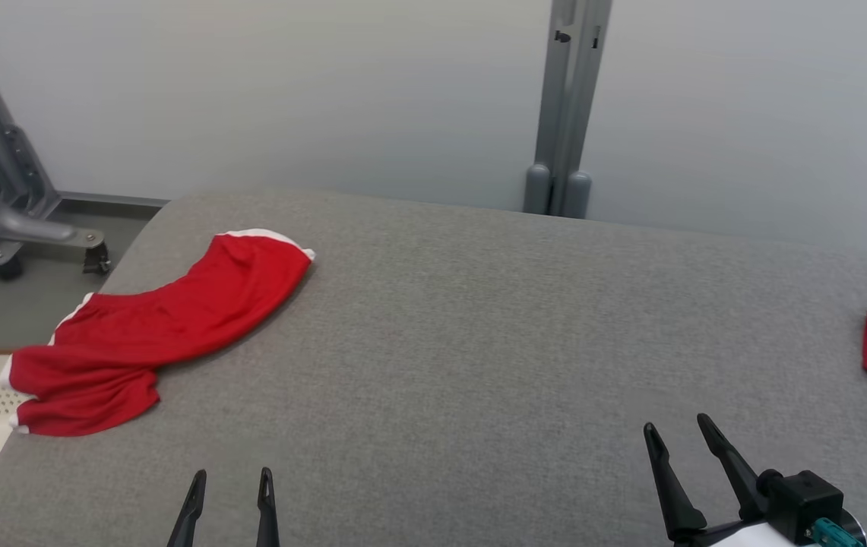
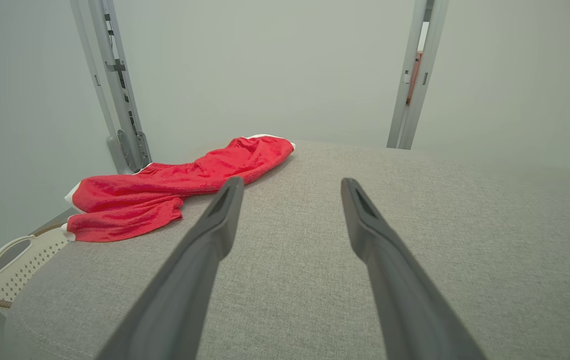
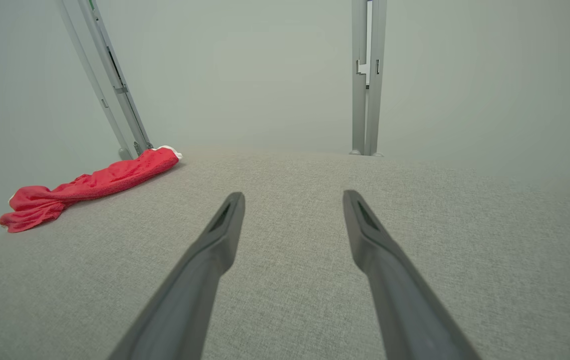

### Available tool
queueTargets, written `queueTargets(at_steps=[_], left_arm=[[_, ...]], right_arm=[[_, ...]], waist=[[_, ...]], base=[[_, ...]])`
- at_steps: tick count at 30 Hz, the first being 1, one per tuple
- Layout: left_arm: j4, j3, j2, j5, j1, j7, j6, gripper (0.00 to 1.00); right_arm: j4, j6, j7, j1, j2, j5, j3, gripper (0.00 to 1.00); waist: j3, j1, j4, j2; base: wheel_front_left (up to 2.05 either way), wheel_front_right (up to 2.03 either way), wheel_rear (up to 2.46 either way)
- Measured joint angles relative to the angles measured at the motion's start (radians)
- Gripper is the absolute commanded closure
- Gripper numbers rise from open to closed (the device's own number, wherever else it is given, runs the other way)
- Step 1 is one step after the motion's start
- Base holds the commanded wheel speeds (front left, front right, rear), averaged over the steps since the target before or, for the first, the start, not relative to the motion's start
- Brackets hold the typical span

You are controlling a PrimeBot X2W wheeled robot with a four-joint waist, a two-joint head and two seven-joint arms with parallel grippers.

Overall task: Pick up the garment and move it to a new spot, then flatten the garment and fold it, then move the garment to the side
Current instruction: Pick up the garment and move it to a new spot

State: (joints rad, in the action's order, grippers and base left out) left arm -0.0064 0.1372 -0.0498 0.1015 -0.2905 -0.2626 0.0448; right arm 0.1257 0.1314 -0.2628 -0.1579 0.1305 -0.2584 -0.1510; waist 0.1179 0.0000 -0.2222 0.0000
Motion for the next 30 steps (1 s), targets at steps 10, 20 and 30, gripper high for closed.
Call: queueTargets(at_steps=[10, 20, 30], left_arm=[[-0.021, -0.022, 0.000, -0.010, 0.000, 0.000, -0.001, 0.00], [-0.049, -0.019, 0.000, 0.000, -0.001, 0.000, 0.004, 0.00], [-0.138, 0.024, -0.007, -0.059, 0.133, -0.002, -0.027, 0.00]], right_arm=[[0.004, 0.000, 0.000, 0.004, -0.008, -0.001, -0.001, 0.00], [0.008, 0.000, 0.000, 0.008, 0.010, -0.001, 0.002, 0.00], [-0.015, 0.000, 0.000, 0.034, 0.098, 0.007, 0.003, 0.00]], waist=[[-0.010, 0.0000, -0.149, 0.0000], [-0.042, 0.0000, -0.235, 0.0000], [-0.126, 0.0000, -0.253, 0.0000]], base=[[0.00, 0.00, 0.00], [0.00, 0.00, 0.00], [0.00, 0.00, 0.00]])
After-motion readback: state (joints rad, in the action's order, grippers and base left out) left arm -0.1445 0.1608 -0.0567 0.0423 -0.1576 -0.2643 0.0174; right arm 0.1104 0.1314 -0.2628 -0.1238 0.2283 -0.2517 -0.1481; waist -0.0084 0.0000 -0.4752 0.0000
